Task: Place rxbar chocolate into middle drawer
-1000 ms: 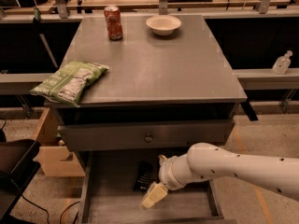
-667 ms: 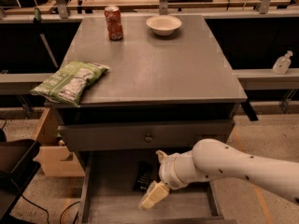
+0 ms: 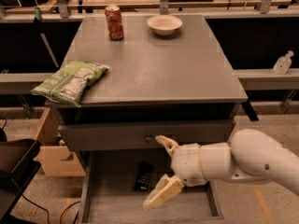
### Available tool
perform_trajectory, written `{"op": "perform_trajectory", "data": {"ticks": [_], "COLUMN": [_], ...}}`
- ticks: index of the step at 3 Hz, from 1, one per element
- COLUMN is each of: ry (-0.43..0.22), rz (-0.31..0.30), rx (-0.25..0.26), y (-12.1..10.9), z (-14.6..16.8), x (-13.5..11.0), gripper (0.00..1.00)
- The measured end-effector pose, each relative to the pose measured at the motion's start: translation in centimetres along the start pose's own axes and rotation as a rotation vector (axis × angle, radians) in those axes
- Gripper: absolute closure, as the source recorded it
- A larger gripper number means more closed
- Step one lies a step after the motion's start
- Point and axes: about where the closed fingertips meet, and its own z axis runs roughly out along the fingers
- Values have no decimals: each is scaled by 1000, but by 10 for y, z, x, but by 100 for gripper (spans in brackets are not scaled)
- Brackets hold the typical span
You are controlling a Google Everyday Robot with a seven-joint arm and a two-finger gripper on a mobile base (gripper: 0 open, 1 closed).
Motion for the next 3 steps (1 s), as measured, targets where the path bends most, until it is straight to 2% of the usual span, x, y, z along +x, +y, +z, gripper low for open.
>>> {"op": "perform_trajectory", "data": {"ticks": [1, 2, 3], "ry": [-177, -289, -303], "rz": [-33, -53, -25], "rx": [60, 230, 330], "y": [6, 5, 7], "z": [-46, -104, -140], "x": [-22, -34, -22], "gripper": [0, 0, 0]}}
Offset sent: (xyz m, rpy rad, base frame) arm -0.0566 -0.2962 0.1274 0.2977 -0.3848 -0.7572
